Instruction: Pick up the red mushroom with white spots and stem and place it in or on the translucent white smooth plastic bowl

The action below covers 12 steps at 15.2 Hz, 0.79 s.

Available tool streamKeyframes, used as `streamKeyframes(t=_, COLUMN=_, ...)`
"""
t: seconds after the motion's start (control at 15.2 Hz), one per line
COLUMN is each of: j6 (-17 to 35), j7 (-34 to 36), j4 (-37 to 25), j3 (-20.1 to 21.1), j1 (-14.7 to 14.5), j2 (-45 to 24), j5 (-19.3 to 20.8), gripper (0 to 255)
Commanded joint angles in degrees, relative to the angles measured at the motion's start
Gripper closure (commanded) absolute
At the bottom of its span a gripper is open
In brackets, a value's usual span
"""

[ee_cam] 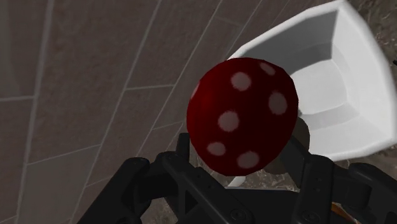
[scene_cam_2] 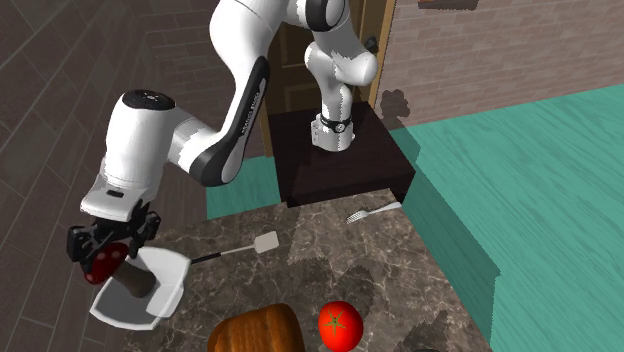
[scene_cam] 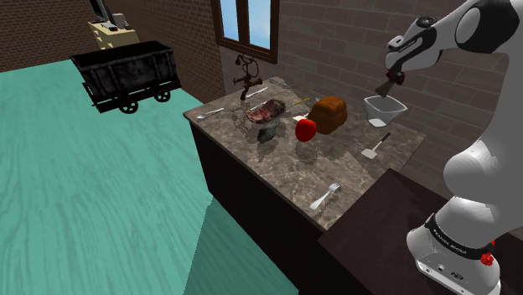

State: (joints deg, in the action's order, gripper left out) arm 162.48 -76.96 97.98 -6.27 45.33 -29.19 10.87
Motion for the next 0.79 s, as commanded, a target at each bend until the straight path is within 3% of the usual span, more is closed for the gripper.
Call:
streamKeyframes(t=0.0, j6=1.27, j7=0.31, j4=0.34, j3=-0.20, j1=-0.10, j2=-0.87, j5=0.17, gripper=255)
streamKeyframes(t=0.73, j6=5.57, j7=1.58, j4=1.03, j3=-1.10, j1=-0.65, j2=-4.51, j5=0.75, gripper=255)
